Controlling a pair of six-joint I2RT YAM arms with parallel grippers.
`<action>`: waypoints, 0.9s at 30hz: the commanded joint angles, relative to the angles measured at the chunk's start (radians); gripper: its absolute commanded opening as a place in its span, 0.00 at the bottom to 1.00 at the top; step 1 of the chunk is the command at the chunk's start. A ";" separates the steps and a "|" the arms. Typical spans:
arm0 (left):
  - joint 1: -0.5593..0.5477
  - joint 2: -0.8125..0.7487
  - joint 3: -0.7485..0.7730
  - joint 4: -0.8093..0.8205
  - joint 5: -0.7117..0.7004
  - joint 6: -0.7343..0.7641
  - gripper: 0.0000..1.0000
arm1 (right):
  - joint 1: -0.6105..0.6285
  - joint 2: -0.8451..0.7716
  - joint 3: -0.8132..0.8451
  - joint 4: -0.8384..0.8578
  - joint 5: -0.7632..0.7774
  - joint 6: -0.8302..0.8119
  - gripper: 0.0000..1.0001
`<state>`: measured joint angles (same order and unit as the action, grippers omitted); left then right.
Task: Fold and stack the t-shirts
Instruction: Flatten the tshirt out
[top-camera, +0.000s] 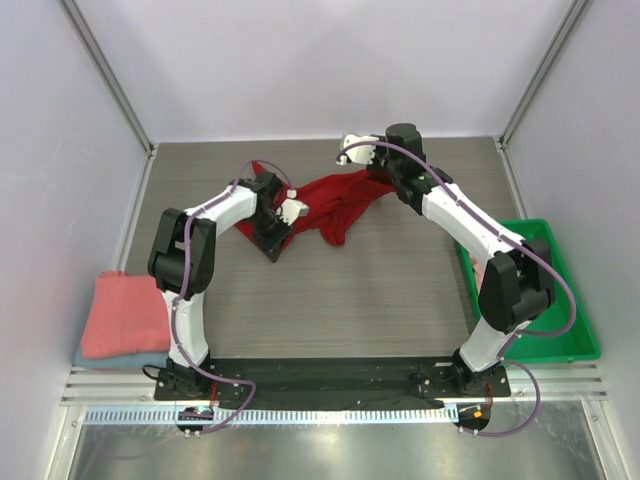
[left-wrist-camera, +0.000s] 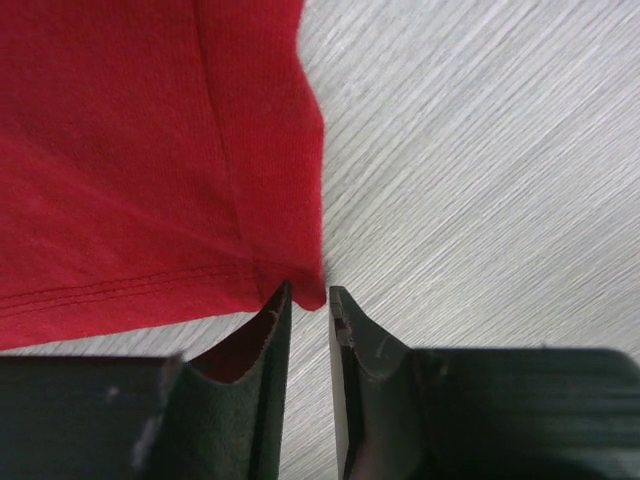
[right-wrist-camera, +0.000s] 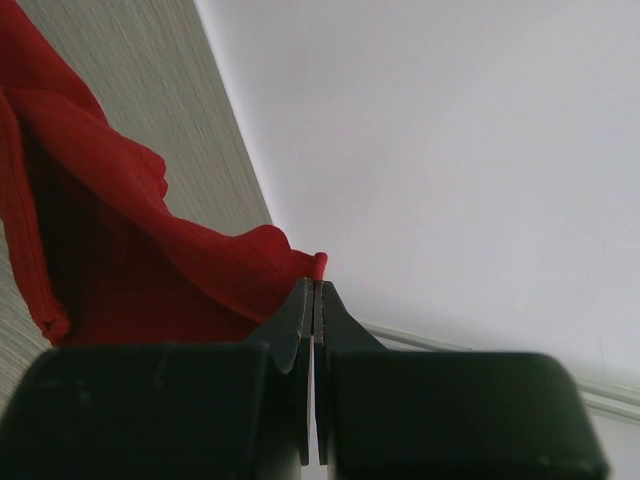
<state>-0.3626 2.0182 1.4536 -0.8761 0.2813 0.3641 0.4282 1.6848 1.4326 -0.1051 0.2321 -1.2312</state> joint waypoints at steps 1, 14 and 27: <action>-0.001 0.025 0.030 -0.006 0.012 -0.019 0.17 | 0.003 -0.002 0.045 0.053 0.016 0.009 0.01; 0.079 -0.323 0.252 -0.115 -0.073 0.081 0.00 | -0.040 -0.005 0.296 0.186 0.055 0.326 0.01; 0.182 -0.516 0.583 0.123 -0.330 0.116 0.00 | -0.118 -0.011 0.650 0.163 0.000 0.668 0.01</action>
<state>-0.2001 1.4822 1.9682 -0.8261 0.0689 0.4408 0.3042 1.7100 1.9720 0.0048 0.2478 -0.6460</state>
